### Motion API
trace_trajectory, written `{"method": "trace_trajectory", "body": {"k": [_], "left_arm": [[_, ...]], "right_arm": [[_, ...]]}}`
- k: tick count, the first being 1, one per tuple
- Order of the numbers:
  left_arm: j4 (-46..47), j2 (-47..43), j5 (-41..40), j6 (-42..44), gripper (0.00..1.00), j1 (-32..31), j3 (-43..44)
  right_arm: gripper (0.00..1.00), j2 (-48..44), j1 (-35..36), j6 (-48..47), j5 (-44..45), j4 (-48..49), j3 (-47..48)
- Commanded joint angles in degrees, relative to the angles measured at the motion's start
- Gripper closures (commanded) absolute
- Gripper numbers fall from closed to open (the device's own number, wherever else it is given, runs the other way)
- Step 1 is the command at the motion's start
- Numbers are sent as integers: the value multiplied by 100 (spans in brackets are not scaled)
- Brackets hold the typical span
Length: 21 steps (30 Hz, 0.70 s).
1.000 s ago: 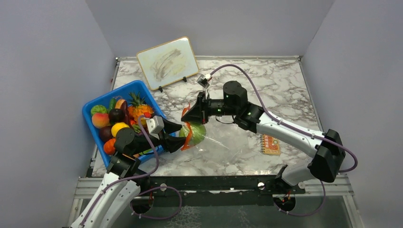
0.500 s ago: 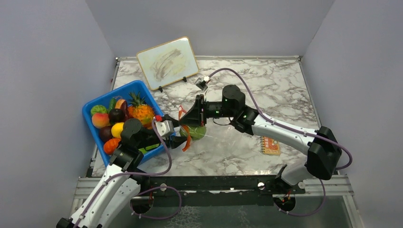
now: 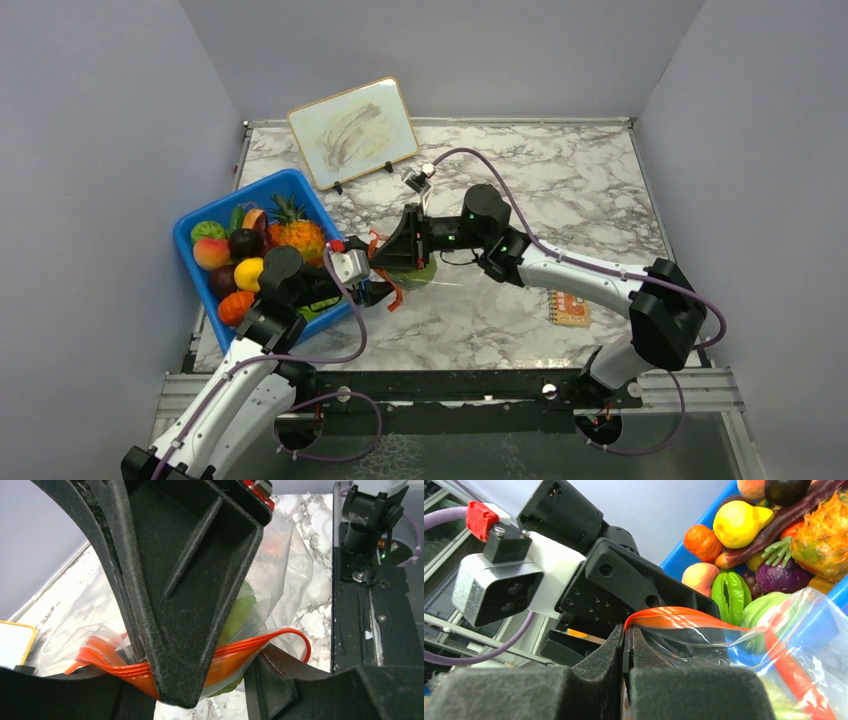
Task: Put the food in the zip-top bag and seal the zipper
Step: Place the fake vegetable in the zipper food storage bag.
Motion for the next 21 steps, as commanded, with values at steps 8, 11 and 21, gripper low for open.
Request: {"method": "trace_trajectory", "body": {"k": [8,11,21], "left_arm": [[784,-374,-1642,-3596,89,-52,136],[278,-354,-1724,-4400,71,-52,369],[-1594,-150,-1841,-4504,40,-56,1289]], "right_arm": [[99,108,88,182,130,559,121],[99,142,87,219,109,662,140],[99,-360,-8,-95,401,375,-307]]}}
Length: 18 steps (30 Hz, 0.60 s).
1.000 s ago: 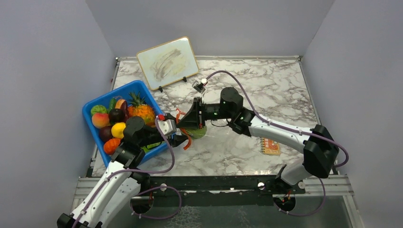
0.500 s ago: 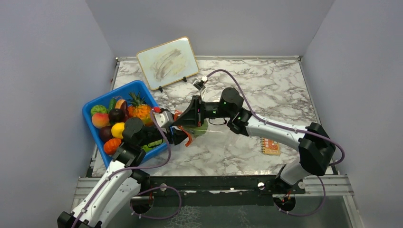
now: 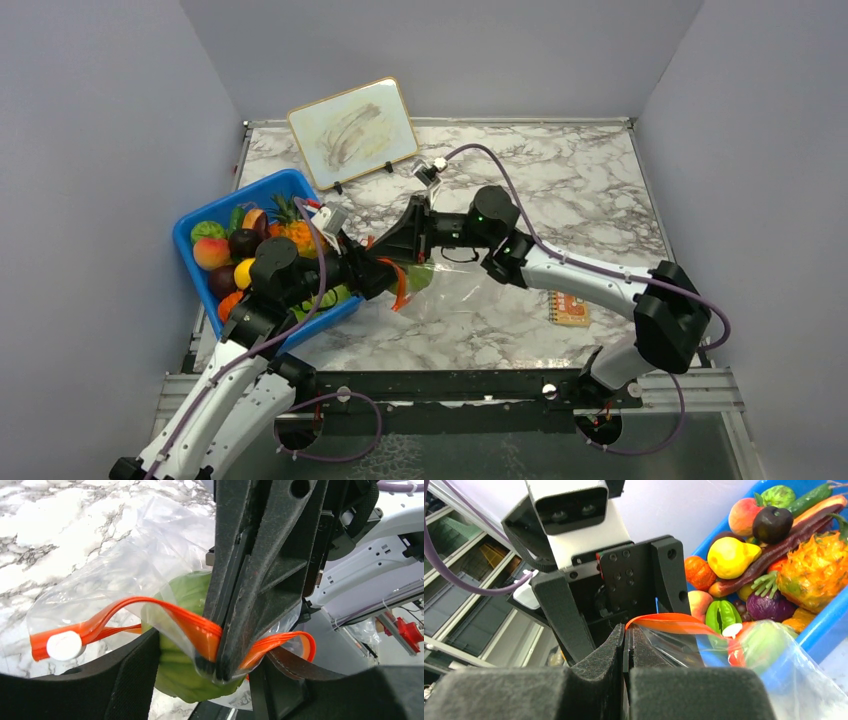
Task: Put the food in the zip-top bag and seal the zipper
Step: Place the fake vegetable in the zipper food storage bag.
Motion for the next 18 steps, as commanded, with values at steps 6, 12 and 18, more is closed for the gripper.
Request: {"method": "trace_trajectory", "body": {"k": [6,12,18], "left_arm": [[-301,-255,-384,-635,29,27,456],[96,-232,-24,-422,49,28,274],[-608,216,-340,896,93,22,695]], "right_arm": [[99,-678,-163,-389,165,-485,-599],[99,-701,-236,-334,192,-212,-847],[99,-297,-485,54,-115,513,-949]]}}
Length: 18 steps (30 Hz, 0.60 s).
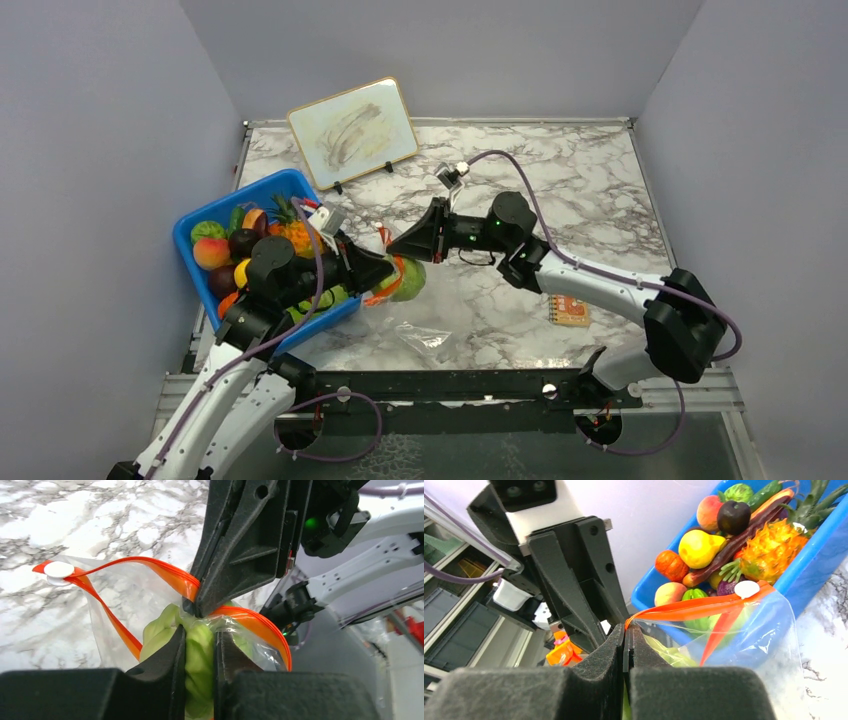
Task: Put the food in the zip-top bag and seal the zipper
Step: Place the fake vegetable in the zipper food storage bag.
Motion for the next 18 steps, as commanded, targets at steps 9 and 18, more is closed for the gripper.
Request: {"method": "trace_trajectory", "body": {"k": [9,18], "left_arm": [[-1141,1491,-780,1812,100,9,1653],[-1662,2597,-1895,3913,100,-74,2774]], "right_arm": [[99,772,-379,358,-673,788,151],[99,2034,-407,873,-1249,1625,1307]]}}
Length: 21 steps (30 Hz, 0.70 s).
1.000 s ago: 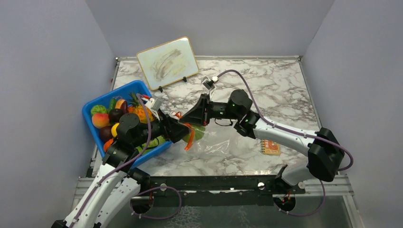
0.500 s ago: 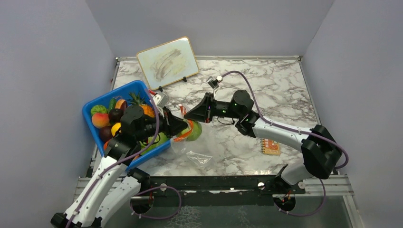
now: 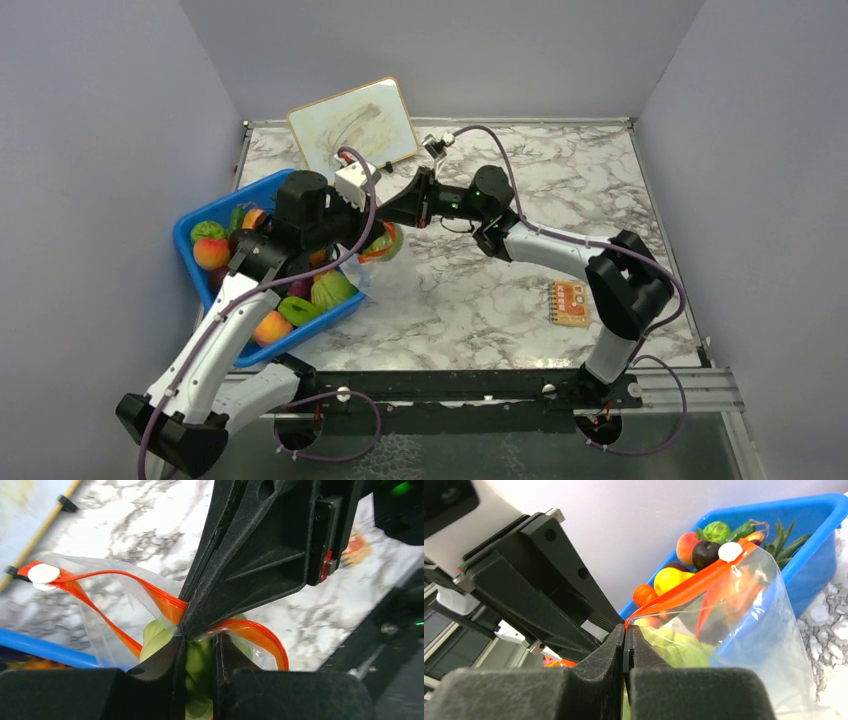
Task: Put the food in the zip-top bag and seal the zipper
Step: Place the fake vegetable in the zipper food storage bag.
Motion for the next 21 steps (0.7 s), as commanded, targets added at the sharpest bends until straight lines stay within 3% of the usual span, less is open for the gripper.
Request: {"method": "trace_trajectory", "body": {"k": [1,4,7,11,12,15,17,21], "left_arm": [[371,511,-622,1537,100,-107,562],[351,947,-911,1955,100,-582,563],[339,1330,-1819,2280,100,-1523,384],[429,1789,-1661,2063,97,-1909,251],[442,1869,-1576,1965,94,-1915,245],[468,2032,-1459,1805,68,-1924,267],[500,2126,-1525,1700,56,-1924,298],[519,2267,-1576,1328,43,-1924,526]], "right_arm": [[99,404,120,391,-723,586,137],[99,535,6,266,-589,577,-170],[99,802,-222,365,-562,1008,-638],[99,1264,-603,1013,-778,2065,-1141],[99,1339,-688,1101,-826,2232,-1226],[99,1396,-844,1011,-866,2228,-1429],[99,1365,-872,811,-849,1954,-1444],[99,1321,-894,588,-790,1670,-1497]]}}
